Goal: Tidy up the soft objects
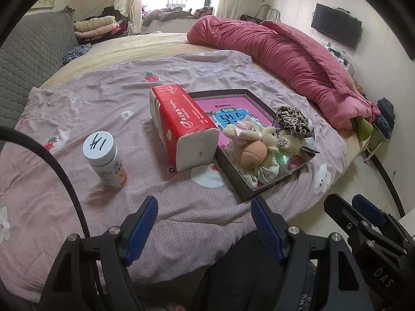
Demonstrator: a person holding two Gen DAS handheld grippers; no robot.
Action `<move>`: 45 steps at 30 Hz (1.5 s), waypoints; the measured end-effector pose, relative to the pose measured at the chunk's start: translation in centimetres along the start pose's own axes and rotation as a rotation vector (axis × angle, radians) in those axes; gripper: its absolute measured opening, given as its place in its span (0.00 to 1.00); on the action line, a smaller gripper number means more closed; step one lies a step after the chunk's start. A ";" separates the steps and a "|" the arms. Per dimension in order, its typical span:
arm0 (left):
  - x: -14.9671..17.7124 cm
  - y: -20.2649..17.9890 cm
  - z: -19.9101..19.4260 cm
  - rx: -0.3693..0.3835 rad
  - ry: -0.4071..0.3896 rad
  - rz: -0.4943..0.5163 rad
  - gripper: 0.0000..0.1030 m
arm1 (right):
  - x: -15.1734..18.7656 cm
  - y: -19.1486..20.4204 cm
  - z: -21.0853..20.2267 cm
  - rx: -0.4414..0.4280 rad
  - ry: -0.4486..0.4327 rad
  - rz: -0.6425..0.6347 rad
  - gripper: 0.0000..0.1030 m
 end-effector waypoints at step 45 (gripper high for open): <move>0.7 -0.1 1.1 -0.025 0.031 0.004 0.71 | 0.2 0.4 0.6 0.004 0.015 -0.007 0.76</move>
Point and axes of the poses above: each gripper's, at about its wrist camera, not at the fingertips, and z roughly the way its jaws point, y to its left, x to its underside, the point moved 7 cm from there along z, roughly the way its jaws point, and after that the axes turned 5 degrees about y, right-handed, at the moved point
